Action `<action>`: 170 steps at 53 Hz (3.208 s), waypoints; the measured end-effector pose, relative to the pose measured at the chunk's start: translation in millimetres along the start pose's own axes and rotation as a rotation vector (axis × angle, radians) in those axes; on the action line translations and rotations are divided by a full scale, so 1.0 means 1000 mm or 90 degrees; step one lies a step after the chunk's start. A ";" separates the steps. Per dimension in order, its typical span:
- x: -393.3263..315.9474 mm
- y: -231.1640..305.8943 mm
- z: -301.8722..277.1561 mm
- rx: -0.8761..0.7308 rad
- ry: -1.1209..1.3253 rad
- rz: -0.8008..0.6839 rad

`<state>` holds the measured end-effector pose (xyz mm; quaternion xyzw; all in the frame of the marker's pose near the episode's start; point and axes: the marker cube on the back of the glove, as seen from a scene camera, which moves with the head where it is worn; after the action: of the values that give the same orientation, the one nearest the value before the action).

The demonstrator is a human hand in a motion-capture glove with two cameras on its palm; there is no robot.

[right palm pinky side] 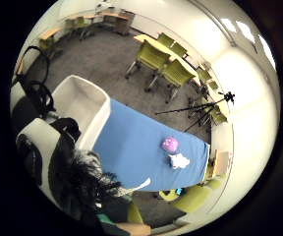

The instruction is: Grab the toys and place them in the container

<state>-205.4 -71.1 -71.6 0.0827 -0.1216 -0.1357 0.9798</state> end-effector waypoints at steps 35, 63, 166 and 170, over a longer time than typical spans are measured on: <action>-0.005 0.007 0.065 -0.150 0.034 -0.035; 0.117 0.060 -0.025 -0.126 0.091 0.003; 0.475 0.241 0.186 -0.101 0.223 0.362; 0.471 0.237 0.179 -0.105 0.232 0.353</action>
<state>246.0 -3.6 247.3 -0.0102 0.0487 0.1434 0.9884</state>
